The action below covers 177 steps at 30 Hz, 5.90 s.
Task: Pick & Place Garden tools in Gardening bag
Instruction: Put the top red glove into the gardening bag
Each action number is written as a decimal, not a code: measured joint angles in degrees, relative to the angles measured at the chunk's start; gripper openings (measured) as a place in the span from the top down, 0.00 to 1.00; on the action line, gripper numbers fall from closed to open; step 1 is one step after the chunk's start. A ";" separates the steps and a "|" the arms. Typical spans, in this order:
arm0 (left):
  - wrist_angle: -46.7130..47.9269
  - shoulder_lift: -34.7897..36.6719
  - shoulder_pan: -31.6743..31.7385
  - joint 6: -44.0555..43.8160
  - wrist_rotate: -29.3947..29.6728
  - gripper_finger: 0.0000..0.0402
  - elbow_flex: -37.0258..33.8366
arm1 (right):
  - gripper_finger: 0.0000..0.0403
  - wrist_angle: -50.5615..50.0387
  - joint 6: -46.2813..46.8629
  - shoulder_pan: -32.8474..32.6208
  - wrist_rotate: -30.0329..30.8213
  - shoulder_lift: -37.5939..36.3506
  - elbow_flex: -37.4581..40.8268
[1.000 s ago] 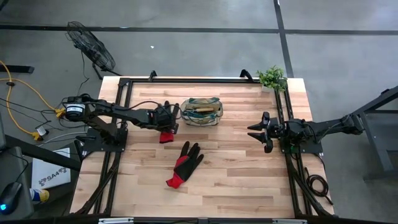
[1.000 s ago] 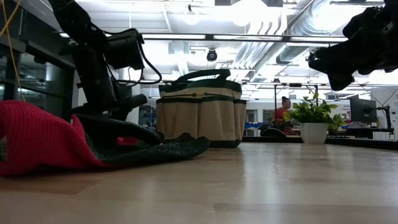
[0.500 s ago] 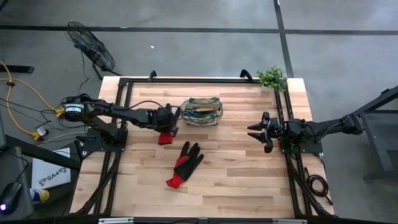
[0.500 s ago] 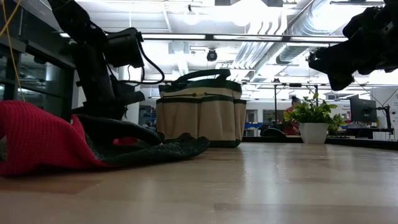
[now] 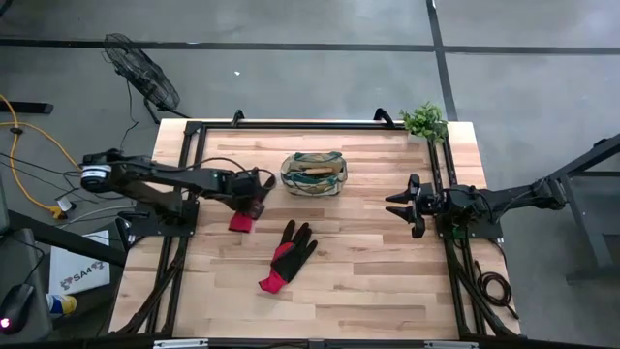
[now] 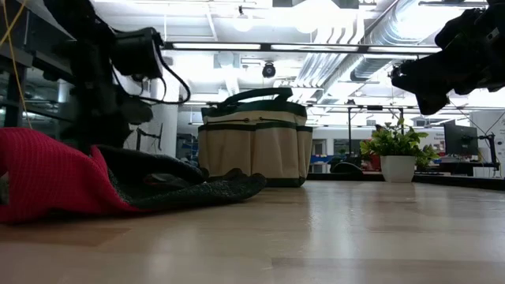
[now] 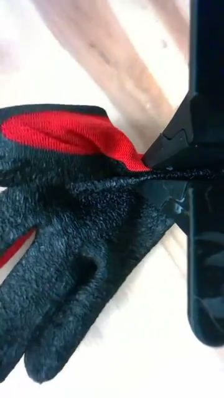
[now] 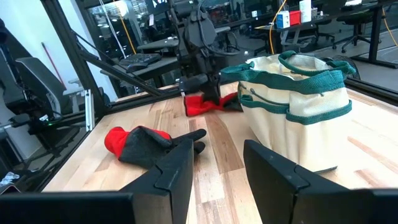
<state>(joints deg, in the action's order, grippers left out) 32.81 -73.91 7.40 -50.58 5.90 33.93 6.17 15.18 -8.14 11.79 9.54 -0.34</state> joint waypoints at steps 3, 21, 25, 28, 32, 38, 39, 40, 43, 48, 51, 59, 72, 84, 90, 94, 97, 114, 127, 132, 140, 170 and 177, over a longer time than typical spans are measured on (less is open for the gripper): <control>1.22 3.22 0.02 2.28 -1.11 0.99 0.02 | 0.67 -0.01 0.02 0.00 0.02 0.00 -0.02; 22.46 9.52 -0.06 18.58 7.95 0.99 21.51 | 0.67 0.00 0.02 0.00 0.01 0.00 -0.01; 24.52 7.91 -1.83 21.03 16.99 0.99 27.09 | 0.67 0.00 0.02 0.00 0.00 0.00 -0.02; 24.29 6.55 -3.70 22.31 23.81 0.99 30.41 | 0.67 0.00 0.00 0.00 0.00 0.00 -0.02; 23.97 4.02 -5.91 23.67 32.03 0.99 33.38 | 0.67 0.00 0.02 0.01 0.01 0.00 -0.01; 15.26 0.42 -8.30 37.13 41.21 0.99 34.32 | 0.67 0.00 0.00 0.02 0.00 0.00 -0.01; 13.20 -0.23 -8.55 40.46 41.75 1.00 34.32 | 0.67 0.00 0.02 0.00 0.00 0.00 -0.02; 10.83 -0.87 -8.70 43.76 42.22 1.00 34.32 | 0.67 0.00 0.00 0.02 0.00 0.00 0.00; 4.58 -2.84 -9.05 54.78 39.09 1.00 34.34 | 0.67 0.00 0.02 0.01 0.01 0.00 -0.01; 2.93 -3.89 -8.96 68.91 30.00 1.00 34.34 | 0.67 0.00 0.02 0.00 0.00 0.00 -0.02; 3.47 -3.89 -8.96 71.54 30.21 1.00 34.34 | 0.67 0.00 0.01 0.01 0.00 0.01 -0.01; 4.28 -3.89 -7.95 81.19 28.20 1.00 35.29 | 0.67 0.00 0.00 0.01 0.00 0.01 -0.02; 13.27 -3.89 -5.42 79.62 30.70 1.00 39.65 | 0.67 -0.02 0.00 0.00 0.00 0.00 -0.02; 11.84 -6.14 -4.28 80.35 30.80 1.00 39.78 | 0.67 0.00 0.02 0.01 0.01 0.01 -0.01; 10.65 -8.62 -3.22 80.05 31.76 1.00 39.65 | 0.67 0.00 0.01 0.02 0.02 0.11 -0.02; 10.90 -11.31 -3.26 80.34 32.31 1.00 42.02 | 0.67 -0.07 0.01 0.01 0.01 0.17 -0.01; 11.49 -13.85 -3.24 80.23 32.93 1.00 45.93 | 0.67 0.02 0.02 0.00 0.01 0.17 -0.01; 16.95 -28.55 -3.23 76.68 29.12 1.00 62.28 | 0.67 -0.02 0.00 0.00 0.01 0.17 -0.02; 12.16 -32.36 -3.23 75.78 29.02 1.00 65.36 | 0.67 -0.02 0.01 0.01 0.00 0.17 -0.02; 10.07 -33.61 -3.01 75.77 30.53 1.00 65.26 | 0.67 0.00 0.00 0.01 0.01 0.17 -0.02; 10.48 -35.14 -2.89 73.13 29.82 1.00 65.35 | 0.67 0.00 0.00 0.02 0.02 0.17 -0.02; 17.00 -39.35 0.15 71.48 16.16 1.00 65.26 | 0.67 -0.01 0.01 0.01 0.00 0.16 -0.02; 16.90 -39.30 0.15 76.14 12.45 1.00 65.26 | 0.67 -0.02 0.01 0.01 0.02 0.17 -0.01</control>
<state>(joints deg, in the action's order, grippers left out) 49.70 -113.21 7.55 25.56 18.35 99.20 6.15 15.19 -8.13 11.81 9.72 -0.35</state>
